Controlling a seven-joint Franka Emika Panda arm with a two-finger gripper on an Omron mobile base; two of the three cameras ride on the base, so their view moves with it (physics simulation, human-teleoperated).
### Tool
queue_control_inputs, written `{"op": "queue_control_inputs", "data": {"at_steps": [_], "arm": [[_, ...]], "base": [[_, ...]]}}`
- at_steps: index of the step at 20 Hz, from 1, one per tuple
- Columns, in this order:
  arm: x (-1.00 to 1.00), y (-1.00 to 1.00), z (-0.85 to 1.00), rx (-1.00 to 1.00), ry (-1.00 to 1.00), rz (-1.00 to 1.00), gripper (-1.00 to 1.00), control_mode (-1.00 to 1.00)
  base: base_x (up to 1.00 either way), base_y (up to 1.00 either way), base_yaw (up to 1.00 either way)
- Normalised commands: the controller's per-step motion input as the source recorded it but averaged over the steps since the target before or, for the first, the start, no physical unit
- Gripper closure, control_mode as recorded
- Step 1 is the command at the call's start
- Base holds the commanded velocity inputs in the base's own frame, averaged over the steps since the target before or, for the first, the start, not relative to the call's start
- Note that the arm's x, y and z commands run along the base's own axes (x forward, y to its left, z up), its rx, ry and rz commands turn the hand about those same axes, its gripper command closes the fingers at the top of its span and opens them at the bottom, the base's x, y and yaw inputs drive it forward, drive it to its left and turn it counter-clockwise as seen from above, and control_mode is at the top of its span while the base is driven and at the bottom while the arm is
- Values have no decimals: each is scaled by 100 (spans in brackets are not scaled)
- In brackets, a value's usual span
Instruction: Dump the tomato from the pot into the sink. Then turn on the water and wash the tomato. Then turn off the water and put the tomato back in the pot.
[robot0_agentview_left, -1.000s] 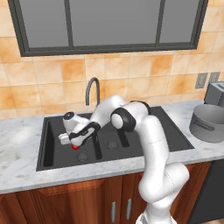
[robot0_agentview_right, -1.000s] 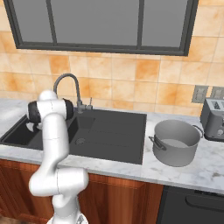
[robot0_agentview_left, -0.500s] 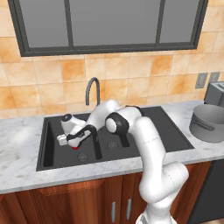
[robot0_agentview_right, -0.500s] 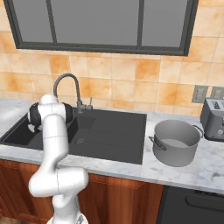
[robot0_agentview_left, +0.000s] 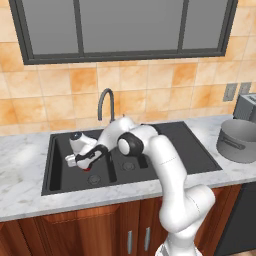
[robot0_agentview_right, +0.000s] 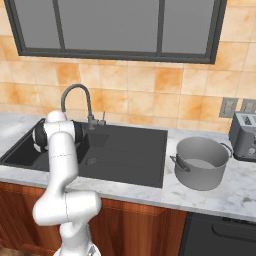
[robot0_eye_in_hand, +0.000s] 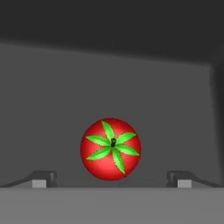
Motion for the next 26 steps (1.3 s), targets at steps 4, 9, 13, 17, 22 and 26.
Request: {"op": "queue_control_inputs", "data": {"at_steps": [4,9,13,17,22,26], "arm": [[1,0,-10,0,0,0,-100,-100],[5,0,-21,0,0,0,-100,-100],[7,0,-25,0,0,0,-100,-100],[15,0,-32,-2,0,0,-100,-100],[22,0,-36,-2,0,0,-100,-100],[13,0,-35,-1,0,0,100,-100]], "base": [[0,0,0],[0,0,0],[0,0,0],[0,0,0],[0,0,0],[0,0,0]]}}
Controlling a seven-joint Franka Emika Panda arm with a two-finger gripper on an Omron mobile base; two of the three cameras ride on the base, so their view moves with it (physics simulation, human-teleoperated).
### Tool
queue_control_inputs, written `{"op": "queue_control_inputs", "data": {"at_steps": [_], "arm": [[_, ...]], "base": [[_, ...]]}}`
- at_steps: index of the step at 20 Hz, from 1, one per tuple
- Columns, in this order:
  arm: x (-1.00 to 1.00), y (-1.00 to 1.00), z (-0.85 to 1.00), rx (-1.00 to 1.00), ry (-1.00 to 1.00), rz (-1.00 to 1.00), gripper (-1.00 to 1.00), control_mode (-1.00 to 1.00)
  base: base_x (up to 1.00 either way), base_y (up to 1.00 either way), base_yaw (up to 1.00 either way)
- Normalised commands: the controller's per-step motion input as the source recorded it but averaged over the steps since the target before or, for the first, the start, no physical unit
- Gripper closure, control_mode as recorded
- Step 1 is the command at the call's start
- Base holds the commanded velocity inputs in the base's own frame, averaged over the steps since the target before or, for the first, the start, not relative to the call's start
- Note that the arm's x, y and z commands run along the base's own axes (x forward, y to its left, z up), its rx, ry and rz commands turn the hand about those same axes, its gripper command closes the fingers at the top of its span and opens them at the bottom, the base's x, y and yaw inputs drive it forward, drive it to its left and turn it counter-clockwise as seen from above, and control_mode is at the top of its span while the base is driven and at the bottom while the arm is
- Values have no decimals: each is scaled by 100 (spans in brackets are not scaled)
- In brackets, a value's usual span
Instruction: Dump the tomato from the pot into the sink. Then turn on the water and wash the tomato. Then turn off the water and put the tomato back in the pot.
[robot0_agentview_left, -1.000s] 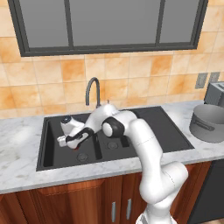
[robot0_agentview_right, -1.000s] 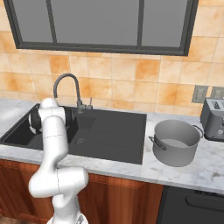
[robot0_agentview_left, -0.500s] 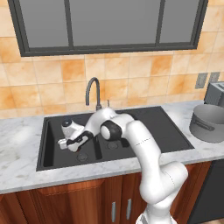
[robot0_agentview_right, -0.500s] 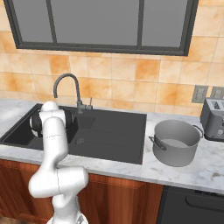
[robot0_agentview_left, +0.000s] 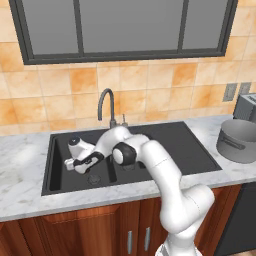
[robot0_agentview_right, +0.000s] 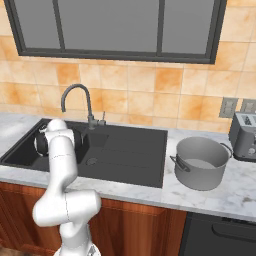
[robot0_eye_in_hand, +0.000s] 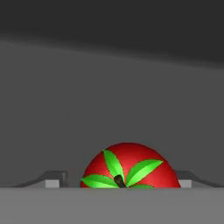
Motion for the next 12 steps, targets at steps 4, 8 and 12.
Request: {"op": "queue_control_inputs", "data": {"at_steps": [4,8,12], "arm": [[7,0,-22,-1,0,0,100,-100],[-22,0,9,0,-2,0,100,-100],[-60,-6,82,1,-10,0,100,-100]], "base": [[0,0,0],[0,0,0],[0,0,0]]}}
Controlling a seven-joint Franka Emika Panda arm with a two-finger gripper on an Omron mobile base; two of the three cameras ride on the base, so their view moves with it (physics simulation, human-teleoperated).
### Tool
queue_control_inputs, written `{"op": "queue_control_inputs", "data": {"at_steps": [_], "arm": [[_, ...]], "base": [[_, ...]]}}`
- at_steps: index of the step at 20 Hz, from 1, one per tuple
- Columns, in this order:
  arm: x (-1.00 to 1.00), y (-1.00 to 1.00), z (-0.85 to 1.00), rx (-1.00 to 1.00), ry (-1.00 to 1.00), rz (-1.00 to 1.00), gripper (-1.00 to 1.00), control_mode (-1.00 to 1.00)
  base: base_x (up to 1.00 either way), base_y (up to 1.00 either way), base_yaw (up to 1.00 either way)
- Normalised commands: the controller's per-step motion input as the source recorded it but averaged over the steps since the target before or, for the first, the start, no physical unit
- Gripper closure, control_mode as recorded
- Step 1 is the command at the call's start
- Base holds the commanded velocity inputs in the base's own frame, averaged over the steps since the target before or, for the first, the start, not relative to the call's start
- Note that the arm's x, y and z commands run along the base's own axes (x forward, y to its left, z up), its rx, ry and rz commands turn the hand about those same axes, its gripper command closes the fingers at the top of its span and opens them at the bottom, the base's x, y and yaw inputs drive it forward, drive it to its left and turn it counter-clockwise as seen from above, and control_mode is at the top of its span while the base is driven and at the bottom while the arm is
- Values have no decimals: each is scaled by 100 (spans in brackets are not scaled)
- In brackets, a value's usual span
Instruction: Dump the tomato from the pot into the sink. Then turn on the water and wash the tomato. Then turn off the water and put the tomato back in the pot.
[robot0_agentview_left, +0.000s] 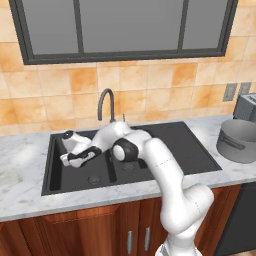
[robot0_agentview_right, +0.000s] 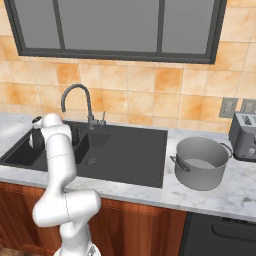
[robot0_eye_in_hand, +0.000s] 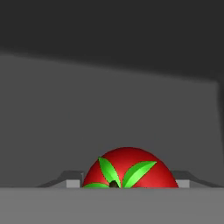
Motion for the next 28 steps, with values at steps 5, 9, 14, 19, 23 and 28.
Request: {"op": "queue_control_inputs", "data": {"at_steps": [5,9,14,19,23,28], "arm": [[-76,-17,100,5,-13,0,100,-100],[-76,-35,100,8,-8,0,100,-100],[-52,-38,100,12,-4,0,100,-100],[-28,-56,100,20,0,0,100,-100],[-41,-52,100,22,1,1,100,-100],[-59,-43,100,14,0,3,100,-100]], "base": [[0,0,0],[0,0,0],[0,0,0],[0,0,0],[0,0,0],[0,0,0]]}}
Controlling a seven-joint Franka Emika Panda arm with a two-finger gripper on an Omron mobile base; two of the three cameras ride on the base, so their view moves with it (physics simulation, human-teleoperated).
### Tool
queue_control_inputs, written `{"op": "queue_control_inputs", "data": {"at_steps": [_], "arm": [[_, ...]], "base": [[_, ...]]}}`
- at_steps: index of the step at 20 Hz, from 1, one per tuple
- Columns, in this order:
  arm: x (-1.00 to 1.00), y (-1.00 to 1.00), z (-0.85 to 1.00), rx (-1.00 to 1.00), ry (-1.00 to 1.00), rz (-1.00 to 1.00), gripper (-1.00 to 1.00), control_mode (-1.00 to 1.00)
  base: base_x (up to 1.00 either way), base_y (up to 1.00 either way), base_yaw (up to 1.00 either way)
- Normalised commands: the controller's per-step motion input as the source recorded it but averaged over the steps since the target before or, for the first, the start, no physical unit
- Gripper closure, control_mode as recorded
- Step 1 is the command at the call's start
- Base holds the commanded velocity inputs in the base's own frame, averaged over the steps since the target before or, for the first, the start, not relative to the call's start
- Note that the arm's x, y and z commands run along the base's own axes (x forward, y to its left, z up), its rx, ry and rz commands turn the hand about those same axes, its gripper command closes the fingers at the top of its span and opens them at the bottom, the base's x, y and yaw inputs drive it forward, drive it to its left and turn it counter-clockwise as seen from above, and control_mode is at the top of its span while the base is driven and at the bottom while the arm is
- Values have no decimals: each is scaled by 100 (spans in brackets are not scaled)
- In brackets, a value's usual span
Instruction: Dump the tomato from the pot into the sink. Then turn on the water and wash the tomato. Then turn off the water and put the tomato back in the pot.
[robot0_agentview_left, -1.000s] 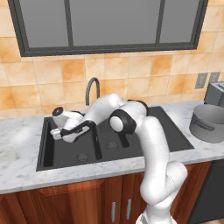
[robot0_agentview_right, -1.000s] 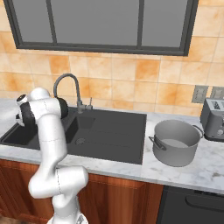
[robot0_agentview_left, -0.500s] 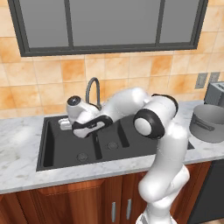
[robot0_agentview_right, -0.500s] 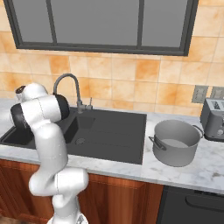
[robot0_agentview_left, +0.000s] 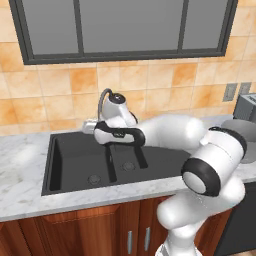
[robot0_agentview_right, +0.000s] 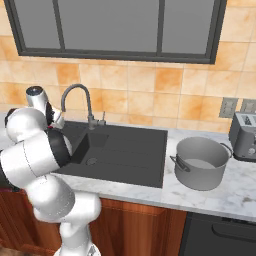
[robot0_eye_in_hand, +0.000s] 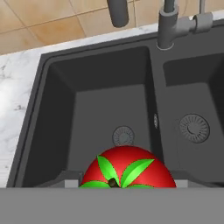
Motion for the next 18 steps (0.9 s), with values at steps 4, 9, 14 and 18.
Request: {"op": "queue_control_inputs", "data": {"at_steps": [4,9,14,18], "arm": [[-58,-50,100,5,0,3,100,-100],[-29,-61,99,0,0,0,100,-100],[-10,-88,80,-4,0,0,100,-100],[0,-100,42,-9,0,0,100,-100]], "base": [[0,0,0],[0,0,0],[0,0,0],[0,0,0]]}}
